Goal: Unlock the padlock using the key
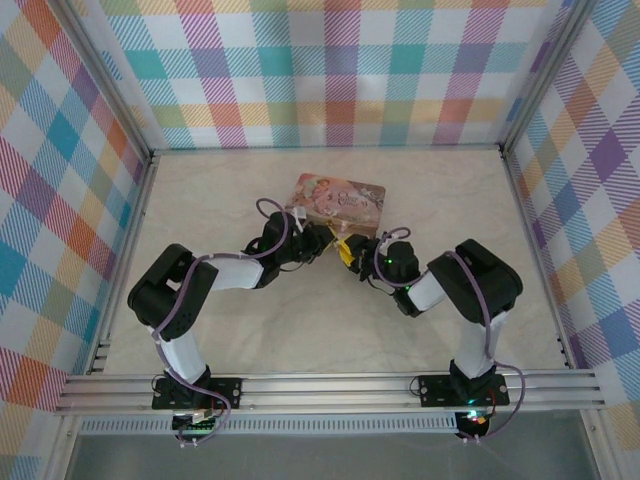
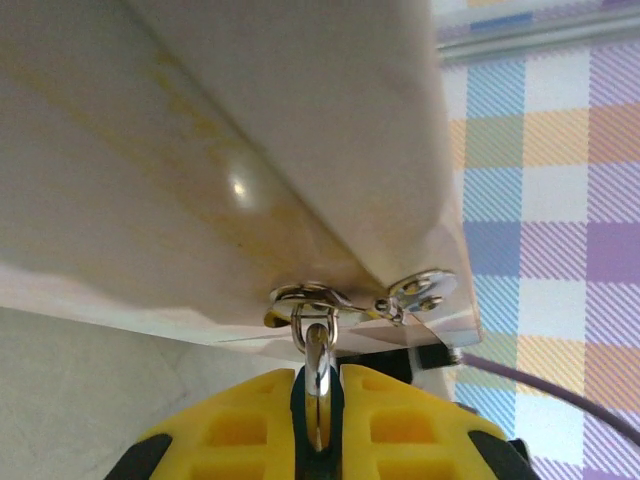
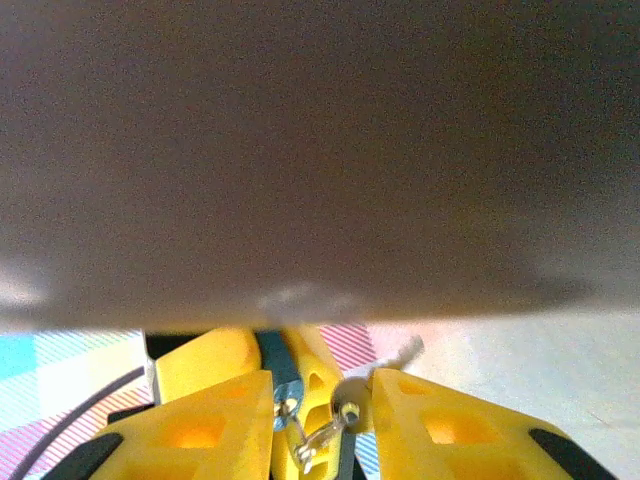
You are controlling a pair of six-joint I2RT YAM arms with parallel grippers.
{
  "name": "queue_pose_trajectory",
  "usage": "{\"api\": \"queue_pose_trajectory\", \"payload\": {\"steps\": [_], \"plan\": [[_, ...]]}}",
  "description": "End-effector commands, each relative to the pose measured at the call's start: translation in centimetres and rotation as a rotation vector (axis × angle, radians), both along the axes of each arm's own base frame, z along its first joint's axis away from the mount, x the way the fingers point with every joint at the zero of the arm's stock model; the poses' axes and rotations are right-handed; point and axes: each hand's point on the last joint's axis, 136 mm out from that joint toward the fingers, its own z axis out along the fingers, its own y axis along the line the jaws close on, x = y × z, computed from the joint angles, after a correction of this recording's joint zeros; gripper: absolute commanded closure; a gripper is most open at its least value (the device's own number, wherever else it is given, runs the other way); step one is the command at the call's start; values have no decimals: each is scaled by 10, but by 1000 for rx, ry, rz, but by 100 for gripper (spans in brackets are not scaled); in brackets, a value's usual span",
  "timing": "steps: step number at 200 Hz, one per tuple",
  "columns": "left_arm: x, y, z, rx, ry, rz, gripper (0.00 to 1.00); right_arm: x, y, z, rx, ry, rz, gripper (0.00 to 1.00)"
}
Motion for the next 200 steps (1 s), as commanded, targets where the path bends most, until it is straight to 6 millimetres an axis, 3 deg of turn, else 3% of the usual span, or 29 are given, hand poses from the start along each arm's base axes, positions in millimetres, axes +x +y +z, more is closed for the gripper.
{"api": "queue_pose_trajectory", "payload": {"steps": [1,47,102,148,200], "plan": [[-9,-11,27,-27,-62,-71,98,-18,-9,2,-111,-51,73,67],[-7,-12,27,-29,-57,-75,98,-57,-24,-6,-424,-74,261,67],[-7,-15,32,-42,-60,-82,98,-74,-48,27,-761,-292,377,55],[-7,-15,34,-48,-54,-85,98,-71,-30,45,-898,-463,477,52],[-8,-17,36,-57,-47,-91,97,-52,-7,42,-1016,-566,543,53]]}}
